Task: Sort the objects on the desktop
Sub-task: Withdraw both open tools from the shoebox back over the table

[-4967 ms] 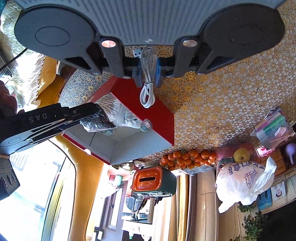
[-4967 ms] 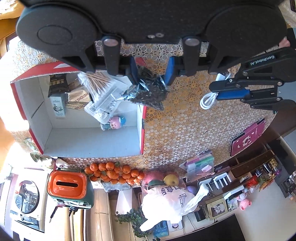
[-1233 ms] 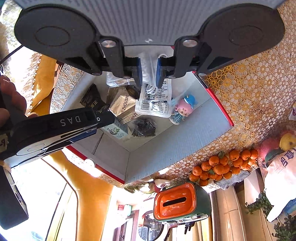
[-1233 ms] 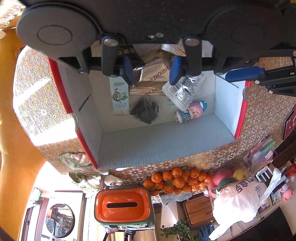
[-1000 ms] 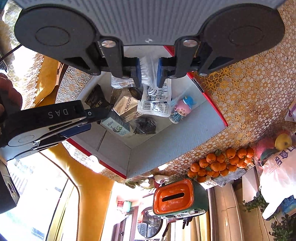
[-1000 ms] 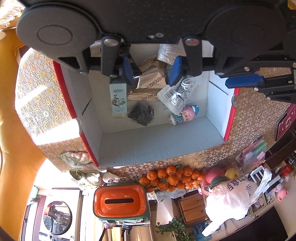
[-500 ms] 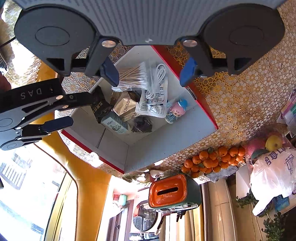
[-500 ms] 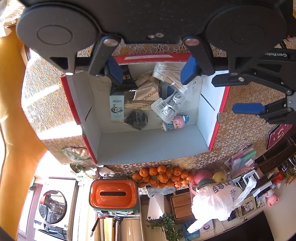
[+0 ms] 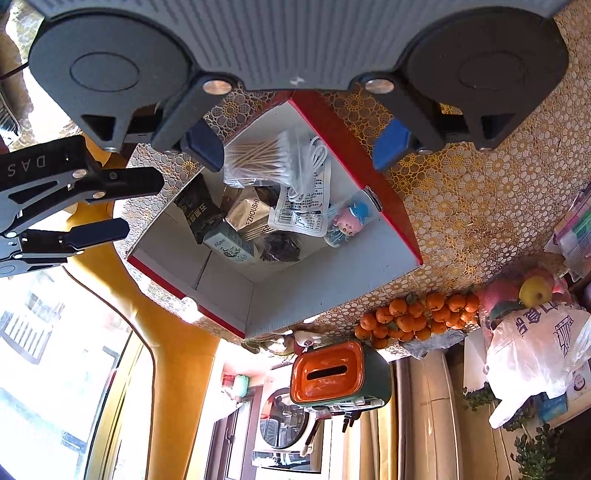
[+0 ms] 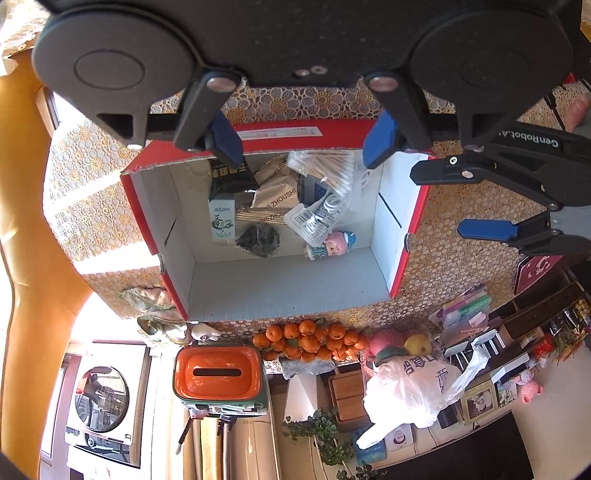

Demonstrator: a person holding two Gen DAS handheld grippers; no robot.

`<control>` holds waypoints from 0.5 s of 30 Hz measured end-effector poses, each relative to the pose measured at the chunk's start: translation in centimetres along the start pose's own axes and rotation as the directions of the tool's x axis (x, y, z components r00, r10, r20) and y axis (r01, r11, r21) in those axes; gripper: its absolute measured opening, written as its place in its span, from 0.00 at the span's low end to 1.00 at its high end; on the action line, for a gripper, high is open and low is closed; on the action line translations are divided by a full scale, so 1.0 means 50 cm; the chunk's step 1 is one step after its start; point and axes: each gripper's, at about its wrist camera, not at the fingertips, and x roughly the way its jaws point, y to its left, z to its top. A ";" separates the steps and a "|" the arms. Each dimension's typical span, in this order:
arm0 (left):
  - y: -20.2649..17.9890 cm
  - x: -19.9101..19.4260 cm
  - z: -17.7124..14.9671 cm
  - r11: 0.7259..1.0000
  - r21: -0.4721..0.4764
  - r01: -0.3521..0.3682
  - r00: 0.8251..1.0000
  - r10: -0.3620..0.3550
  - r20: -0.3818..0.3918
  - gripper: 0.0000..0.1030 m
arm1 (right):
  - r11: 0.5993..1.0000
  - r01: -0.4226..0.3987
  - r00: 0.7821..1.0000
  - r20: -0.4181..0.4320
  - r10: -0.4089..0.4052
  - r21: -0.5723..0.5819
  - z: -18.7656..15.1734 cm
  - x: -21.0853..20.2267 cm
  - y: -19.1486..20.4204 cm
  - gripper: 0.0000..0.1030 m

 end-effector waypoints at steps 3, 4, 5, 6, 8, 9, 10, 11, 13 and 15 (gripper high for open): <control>-0.001 -0.004 -0.008 1.000 0.001 -0.014 1.000 0.014 0.008 0.90 | 1.000 0.002 1.000 0.006 -0.002 0.000 -0.008 -0.004 0.003 0.70; 0.000 -0.007 -0.011 1.000 -0.004 -0.018 1.000 0.018 0.014 0.91 | 1.000 0.003 1.000 0.010 -0.003 0.002 -0.010 -0.006 0.005 0.70; 0.001 -0.011 -0.014 1.000 -0.010 -0.022 1.000 0.022 0.020 0.91 | 1.000 0.003 1.000 0.015 -0.003 0.001 -0.012 -0.008 0.006 0.70; 0.001 -0.013 -0.018 0.999 -0.016 -0.029 0.999 0.030 0.028 0.91 | 1.000 0.004 1.000 0.022 -0.004 -0.001 -0.014 -0.011 0.007 0.70; 0.000 -0.019 -0.025 0.999 -0.017 -0.048 0.998 0.048 0.035 0.91 | 1.000 0.009 0.999 0.032 -0.009 -0.004 -0.019 -0.016 0.011 0.70; 0.000 -0.022 -0.029 0.998 -0.015 -0.057 0.998 0.057 0.038 0.91 | 1.000 0.012 0.999 0.036 -0.012 -0.007 -0.022 -0.018 0.012 0.70; 0.000 -0.024 -0.032 0.998 -0.013 -0.066 0.997 0.067 0.040 0.91 | 1.000 0.014 0.999 0.038 -0.013 -0.009 -0.024 -0.020 0.014 0.70; 0.000 -0.025 -0.037 0.997 -0.010 -0.071 0.997 0.071 0.041 0.91 | 1.000 0.014 0.999 0.040 -0.014 -0.012 -0.027 -0.022 0.015 0.70; 0.002 -0.030 -0.045 0.998 -0.018 -0.063 0.997 0.063 0.046 0.91 | 1.000 0.026 0.999 0.047 -0.025 -0.016 -0.033 -0.026 0.018 0.70; 0.003 -0.034 -0.054 0.997 -0.029 -0.072 0.996 0.073 0.053 0.91 | 0.999 0.035 0.997 0.066 -0.034 -0.014 -0.039 -0.030 0.021 0.70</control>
